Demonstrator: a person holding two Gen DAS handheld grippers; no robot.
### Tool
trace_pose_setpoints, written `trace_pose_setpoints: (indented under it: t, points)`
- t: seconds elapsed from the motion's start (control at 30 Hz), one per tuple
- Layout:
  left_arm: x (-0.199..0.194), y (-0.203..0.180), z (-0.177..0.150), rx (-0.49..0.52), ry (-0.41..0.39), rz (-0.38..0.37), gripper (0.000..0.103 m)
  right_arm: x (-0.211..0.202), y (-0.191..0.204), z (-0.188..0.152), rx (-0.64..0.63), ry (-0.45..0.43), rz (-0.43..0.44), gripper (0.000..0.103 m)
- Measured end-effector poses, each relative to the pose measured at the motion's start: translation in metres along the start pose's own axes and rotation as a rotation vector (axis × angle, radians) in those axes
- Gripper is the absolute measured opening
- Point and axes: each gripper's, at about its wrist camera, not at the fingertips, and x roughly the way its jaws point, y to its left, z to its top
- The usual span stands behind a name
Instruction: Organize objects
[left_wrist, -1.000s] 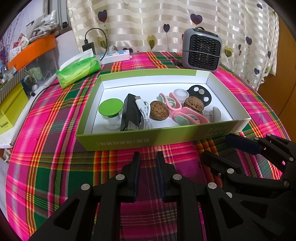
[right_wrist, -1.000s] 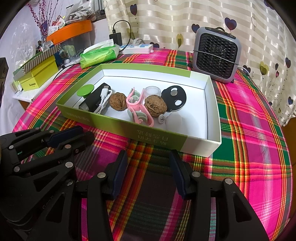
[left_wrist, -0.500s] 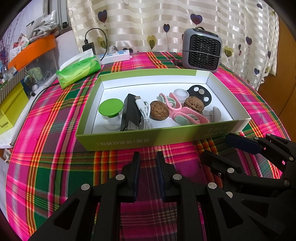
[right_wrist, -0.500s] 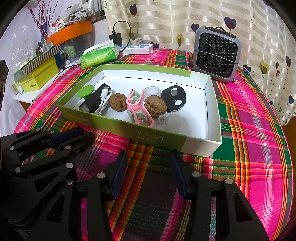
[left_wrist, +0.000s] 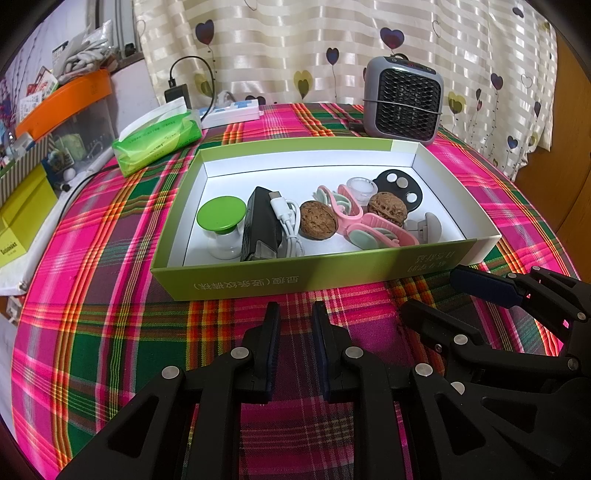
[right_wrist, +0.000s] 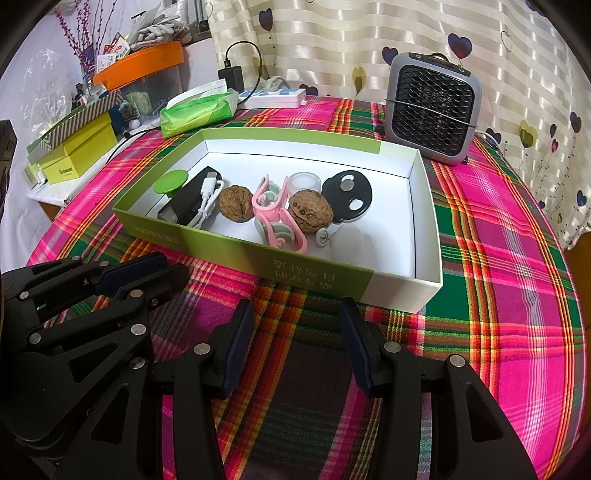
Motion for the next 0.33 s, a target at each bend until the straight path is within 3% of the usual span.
trace_pose_setpoints:
  t: [0.33]
  points:
    - [-0.0009,0.0007,-0.0011,-0.003,0.0,-0.002,0.016,-0.0001,0.0001,-0.0007,0.004,-0.001,0.005,0.049]
